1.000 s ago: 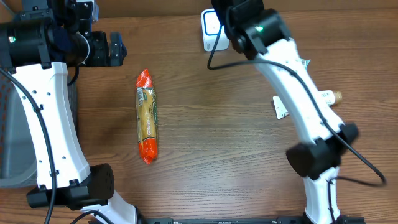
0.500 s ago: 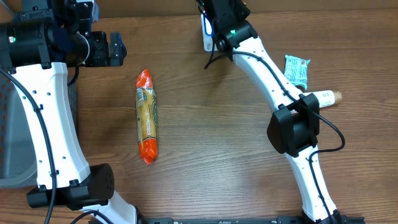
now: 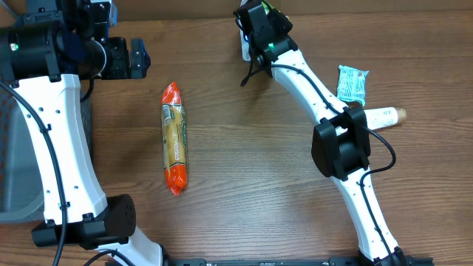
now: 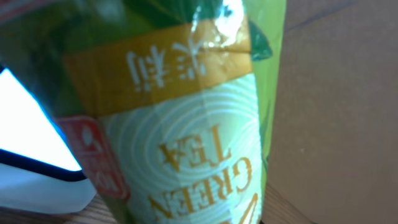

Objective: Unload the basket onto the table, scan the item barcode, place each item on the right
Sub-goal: 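Hold the tea packet's barcode in front of the scanner, then move the tea packet right and set it beside the mint packet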

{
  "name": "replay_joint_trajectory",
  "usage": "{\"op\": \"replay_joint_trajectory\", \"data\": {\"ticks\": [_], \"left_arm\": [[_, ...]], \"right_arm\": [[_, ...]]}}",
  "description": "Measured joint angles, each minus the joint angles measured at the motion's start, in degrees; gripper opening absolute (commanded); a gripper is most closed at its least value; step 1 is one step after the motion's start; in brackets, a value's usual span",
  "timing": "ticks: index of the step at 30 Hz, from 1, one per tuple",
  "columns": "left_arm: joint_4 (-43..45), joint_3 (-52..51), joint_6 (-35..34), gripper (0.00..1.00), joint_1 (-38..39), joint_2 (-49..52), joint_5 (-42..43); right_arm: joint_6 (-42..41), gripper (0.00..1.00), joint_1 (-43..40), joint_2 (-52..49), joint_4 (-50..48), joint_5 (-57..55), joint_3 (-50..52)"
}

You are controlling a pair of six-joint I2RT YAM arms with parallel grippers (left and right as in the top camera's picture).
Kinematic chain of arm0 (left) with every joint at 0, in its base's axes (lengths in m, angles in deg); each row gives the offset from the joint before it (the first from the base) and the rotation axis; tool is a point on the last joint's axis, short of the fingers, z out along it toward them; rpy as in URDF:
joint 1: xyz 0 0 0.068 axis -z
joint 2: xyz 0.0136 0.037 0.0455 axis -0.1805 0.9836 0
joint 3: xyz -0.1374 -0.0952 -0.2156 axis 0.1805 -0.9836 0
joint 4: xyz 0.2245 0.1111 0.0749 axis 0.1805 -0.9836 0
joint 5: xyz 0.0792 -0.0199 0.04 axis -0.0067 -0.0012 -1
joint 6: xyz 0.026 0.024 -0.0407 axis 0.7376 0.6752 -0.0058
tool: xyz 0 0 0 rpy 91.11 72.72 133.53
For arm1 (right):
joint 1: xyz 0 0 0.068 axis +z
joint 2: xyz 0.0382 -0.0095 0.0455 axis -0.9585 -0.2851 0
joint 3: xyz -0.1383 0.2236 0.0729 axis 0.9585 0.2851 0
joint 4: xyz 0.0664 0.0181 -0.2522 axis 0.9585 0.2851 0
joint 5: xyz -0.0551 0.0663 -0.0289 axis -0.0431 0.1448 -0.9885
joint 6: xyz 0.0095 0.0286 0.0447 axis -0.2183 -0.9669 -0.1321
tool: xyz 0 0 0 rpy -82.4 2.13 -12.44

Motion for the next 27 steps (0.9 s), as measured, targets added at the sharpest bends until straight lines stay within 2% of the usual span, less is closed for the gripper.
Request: {"op": "replay_joint_trajectory", "data": {"ticks": [27], "left_arm": [[0.0,0.0,0.0,1.00,0.0,0.0,0.0]], "right_arm": [[-2.7,0.04,-1.8,-1.3,-0.8,-1.0,0.0]]}}
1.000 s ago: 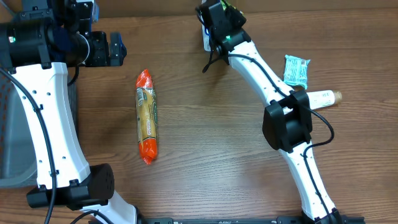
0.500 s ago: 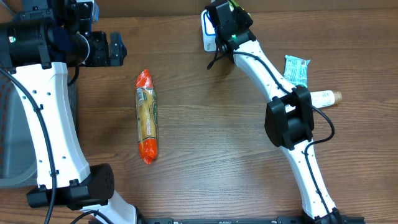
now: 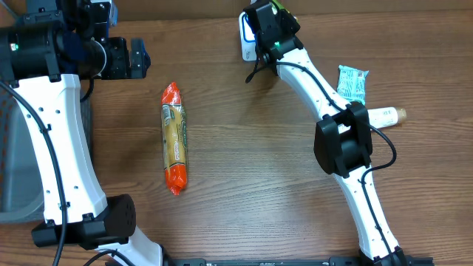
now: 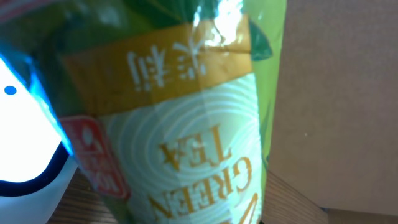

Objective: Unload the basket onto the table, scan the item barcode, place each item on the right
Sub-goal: 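Move the tea packet right and set it beside the mint packet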

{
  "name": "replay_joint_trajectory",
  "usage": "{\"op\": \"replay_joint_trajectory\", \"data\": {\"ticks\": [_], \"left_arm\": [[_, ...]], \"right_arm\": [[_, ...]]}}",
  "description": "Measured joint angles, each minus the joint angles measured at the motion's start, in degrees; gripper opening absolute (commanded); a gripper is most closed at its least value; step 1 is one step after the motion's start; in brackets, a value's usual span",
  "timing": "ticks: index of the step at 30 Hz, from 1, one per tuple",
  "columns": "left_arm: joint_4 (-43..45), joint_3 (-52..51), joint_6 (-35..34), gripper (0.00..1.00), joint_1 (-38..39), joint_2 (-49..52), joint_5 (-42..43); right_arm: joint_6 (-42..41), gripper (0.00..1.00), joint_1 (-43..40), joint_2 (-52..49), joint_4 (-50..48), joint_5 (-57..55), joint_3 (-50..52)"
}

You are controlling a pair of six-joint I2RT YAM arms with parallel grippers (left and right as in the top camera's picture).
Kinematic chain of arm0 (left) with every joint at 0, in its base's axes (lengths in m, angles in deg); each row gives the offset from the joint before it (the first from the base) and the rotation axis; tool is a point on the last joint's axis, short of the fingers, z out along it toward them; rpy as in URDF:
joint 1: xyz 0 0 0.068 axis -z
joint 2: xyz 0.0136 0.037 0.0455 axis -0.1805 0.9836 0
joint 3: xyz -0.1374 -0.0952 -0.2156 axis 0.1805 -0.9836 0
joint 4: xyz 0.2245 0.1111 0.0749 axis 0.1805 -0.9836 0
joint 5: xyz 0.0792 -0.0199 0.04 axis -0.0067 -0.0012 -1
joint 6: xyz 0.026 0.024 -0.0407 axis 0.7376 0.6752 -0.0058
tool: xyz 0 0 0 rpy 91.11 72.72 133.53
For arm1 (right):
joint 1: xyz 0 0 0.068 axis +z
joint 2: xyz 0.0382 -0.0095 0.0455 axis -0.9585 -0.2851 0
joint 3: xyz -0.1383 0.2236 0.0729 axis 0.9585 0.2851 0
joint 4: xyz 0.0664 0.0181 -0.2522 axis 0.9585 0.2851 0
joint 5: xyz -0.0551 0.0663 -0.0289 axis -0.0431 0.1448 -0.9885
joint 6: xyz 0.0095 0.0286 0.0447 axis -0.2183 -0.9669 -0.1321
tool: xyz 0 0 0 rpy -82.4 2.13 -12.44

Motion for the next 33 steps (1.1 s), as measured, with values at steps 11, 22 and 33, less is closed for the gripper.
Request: {"op": "replay_joint_trajectory", "data": {"ticks": [11,22,33], "left_arm": [[0.0,0.0,0.0,1.00,0.0,0.0,0.0],[0.0,0.0,0.0,0.99,0.0,0.0,0.0],[0.0,0.0,0.0,1.00,0.0,0.0,0.0]], "right_arm": [[-0.7,0.04,0.2,0.0,5.5,2.3,0.0],[-15.8,0.04,0.8,10.2,25.6,15.8,0.9],[-56.5,0.04,-10.6,30.9,53.4,21.6,-0.5]]}}
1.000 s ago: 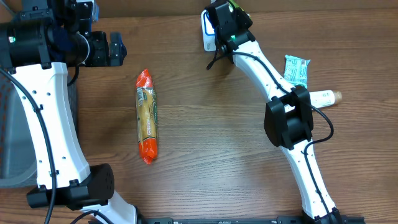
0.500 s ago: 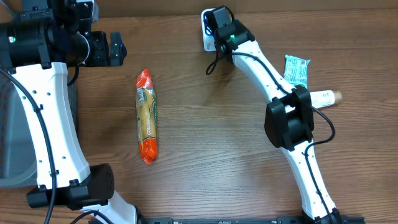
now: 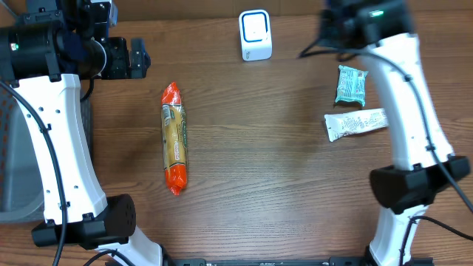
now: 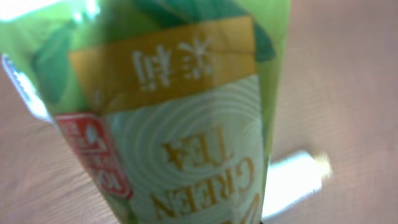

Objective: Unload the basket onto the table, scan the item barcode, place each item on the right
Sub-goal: 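Move the tea packet right and set it beside the mint packet, then reach the right gripper to the spaghetti pack and grasp its middle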

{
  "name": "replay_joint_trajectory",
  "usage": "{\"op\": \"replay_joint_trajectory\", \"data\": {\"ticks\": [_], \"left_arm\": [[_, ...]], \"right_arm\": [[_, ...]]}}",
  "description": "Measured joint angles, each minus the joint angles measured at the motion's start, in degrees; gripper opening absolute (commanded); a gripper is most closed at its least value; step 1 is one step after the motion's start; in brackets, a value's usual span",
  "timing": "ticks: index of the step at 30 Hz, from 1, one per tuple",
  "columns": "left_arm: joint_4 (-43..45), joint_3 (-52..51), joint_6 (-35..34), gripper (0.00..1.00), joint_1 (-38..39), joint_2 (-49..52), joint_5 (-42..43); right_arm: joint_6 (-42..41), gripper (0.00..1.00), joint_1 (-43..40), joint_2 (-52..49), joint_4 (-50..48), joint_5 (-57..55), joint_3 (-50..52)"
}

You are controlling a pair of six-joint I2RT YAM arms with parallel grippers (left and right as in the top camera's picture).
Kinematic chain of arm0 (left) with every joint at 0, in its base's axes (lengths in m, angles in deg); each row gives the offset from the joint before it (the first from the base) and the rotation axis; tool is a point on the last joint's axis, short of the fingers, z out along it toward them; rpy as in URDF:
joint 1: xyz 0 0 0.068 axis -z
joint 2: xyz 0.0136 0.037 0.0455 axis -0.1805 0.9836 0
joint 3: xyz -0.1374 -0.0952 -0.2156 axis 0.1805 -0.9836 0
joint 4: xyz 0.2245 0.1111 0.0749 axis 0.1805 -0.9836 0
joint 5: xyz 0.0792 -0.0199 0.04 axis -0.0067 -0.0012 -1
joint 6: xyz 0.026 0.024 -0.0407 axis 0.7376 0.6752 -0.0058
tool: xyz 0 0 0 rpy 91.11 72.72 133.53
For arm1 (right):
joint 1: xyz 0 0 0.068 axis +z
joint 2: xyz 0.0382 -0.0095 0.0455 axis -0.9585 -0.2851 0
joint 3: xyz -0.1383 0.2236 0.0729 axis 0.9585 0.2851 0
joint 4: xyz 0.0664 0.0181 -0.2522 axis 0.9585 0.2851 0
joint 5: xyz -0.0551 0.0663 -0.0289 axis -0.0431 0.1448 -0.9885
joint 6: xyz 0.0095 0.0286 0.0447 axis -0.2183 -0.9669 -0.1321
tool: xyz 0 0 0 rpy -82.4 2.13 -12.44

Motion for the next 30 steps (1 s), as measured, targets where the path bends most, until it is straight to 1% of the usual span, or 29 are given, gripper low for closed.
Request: {"op": "replay_joint_trajectory", "data": {"ticks": [1,2,5,7,9,14,16,17,18,19,20,24,28,30], "left_arm": [[0.0,0.0,0.0,0.99,0.0,0.0,0.0],[0.0,0.0,0.0,1.00,0.0,0.0,0.0],[0.0,0.0,0.0,0.99,0.0,0.0,0.0],[0.0,0.0,0.0,0.99,0.0,0.0,0.0],[0.0,0.0,0.0,1.00,0.0,0.0,0.0],[0.0,0.0,0.0,1.00,0.0,0.0,0.0],[0.0,0.0,0.0,0.99,0.0,0.0,0.0],[0.0,0.0,0.0,0.99,0.0,0.0,0.0],[0.0,0.0,0.0,1.00,0.0,0.0,0.0],[0.0,0.0,0.0,1.00,0.0,0.0,0.0],[0.0,0.0,0.0,0.99,0.0,0.0,0.0],[0.0,0.0,0.0,1.00,0.0,0.0,0.0],[0.0,0.0,0.0,1.00,0.0,0.0,0.0],[0.0,0.0,0.0,1.00,0.0,0.0,0.0]], "right_arm": [[-5.4,0.04,-2.5,-0.2,2.6,0.6,0.9],[-9.2,0.04,-4.3,-0.4,3.6,1.1,2.3],[-18.7,0.04,-9.1,-1.7,2.1,2.2,8.9],[-22.9,0.04,-11.0,-2.4,-1.0,3.1,14.0],[-26.5,0.04,-12.7,-3.0,-6.5,4.7,20.7],[-30.1,0.05,-15.5,-3.3,-18.3,10.6,33.5],[-30.7,0.10,-16.7,-3.5,-21.2,13.6,36.9],[-30.9,0.18,-17.3,-3.6,-21.7,14.8,38.0],[-31.2,0.35,-18.0,-3.7,-21.9,15.9,38.7],[-31.7,0.46,-18.6,-3.8,-21.9,16.7,39.1],[-31.5,0.53,-19.1,-3.8,-22.0,17.2,39.3],[-28.7,0.62,-20.5,-3.7,-22.5,18.6,39.3],[-22.8,0.62,-20.5,-3.7,-21.5,22.3,38.0],[-20.1,0.62,-20.5,-3.7,-18.9,24.2,35.3]]}}
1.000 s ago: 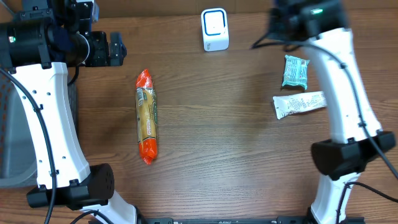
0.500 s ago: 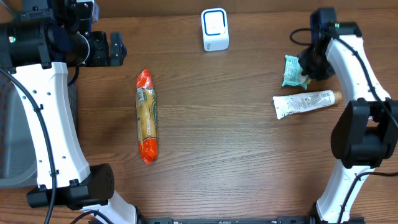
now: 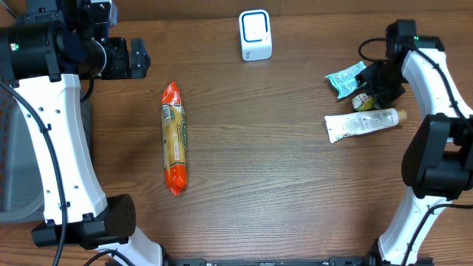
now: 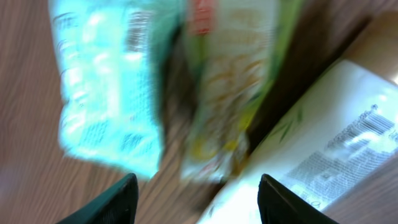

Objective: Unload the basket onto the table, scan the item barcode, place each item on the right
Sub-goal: 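Reach the right gripper to the spaghetti pack and grasp its middle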

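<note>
The green tea packet (image 3: 361,100) (image 4: 231,74) lies on the table at the right, between a teal packet (image 3: 346,79) (image 4: 104,81) and a white tube (image 3: 365,124) (image 4: 339,140). My right gripper (image 3: 375,83) (image 4: 199,190) hovers just over it, open, with nothing between its fingers (image 4: 121,200). The white barcode scanner (image 3: 255,35) stands at the back centre. My left gripper (image 3: 137,58) is raised at the far left, away from everything; its jaw state does not show.
An orange-ended snack pack (image 3: 174,137) lies lengthwise left of centre. A grey bin (image 3: 16,170) sits at the left edge behind the left arm.
My right gripper held the green tea packet in the air at the back right. Now it is open over the right-hand pile, and the packet lies between the teal packet and the tube. The teal packet has tilted.
My right gripper held the green tea packet right at the scanner. A moment later the scanner showed blue light beside the packet. Then the arm was off to the right with the packet still held. Now the packet lies among the items at the right, let go.
</note>
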{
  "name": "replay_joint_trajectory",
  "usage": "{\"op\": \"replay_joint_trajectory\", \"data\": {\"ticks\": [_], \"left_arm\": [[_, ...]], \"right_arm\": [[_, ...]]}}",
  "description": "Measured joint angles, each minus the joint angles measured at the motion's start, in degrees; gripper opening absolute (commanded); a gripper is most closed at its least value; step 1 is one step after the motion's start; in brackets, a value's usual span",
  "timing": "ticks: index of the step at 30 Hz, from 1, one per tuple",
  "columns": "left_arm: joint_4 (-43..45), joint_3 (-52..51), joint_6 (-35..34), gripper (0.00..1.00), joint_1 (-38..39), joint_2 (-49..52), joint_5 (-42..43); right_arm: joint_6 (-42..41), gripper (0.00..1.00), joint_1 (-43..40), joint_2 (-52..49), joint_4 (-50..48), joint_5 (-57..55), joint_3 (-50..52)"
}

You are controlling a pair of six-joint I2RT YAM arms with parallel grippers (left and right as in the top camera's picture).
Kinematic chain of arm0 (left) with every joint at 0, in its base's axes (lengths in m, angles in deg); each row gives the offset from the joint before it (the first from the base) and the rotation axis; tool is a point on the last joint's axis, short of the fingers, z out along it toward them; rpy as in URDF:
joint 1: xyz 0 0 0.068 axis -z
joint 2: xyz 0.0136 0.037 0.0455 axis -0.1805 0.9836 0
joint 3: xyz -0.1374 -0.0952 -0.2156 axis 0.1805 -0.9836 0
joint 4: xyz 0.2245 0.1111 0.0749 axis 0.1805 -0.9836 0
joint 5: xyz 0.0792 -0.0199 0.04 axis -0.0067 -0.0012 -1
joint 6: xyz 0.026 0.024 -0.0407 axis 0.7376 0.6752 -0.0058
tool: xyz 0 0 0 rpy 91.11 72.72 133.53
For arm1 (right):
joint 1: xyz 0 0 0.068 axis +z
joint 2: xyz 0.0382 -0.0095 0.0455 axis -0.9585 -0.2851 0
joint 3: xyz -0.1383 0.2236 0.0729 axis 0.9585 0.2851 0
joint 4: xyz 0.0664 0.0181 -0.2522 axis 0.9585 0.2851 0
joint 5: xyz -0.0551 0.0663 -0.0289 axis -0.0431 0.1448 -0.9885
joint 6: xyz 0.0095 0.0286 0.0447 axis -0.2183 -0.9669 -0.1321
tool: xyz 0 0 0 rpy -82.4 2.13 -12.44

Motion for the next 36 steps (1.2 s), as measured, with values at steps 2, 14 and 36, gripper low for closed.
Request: {"op": "replay_joint_trajectory", "data": {"ticks": [2,14,36], "left_arm": [[0.0,0.0,0.0,0.99,0.0,0.0,0.0],[0.0,0.0,0.0,0.99,0.0,0.0,0.0],[0.0,0.0,0.0,0.99,0.0,0.0,0.0]], "right_arm": [[2.2,0.63,0.0,0.0,2.8,1.2,-3.7],[20.1,0.80,9.8,0.2,9.2,14.0,-19.6],[23.0,0.94,50.8,-12.9,-14.3,9.4,-19.6]]}}
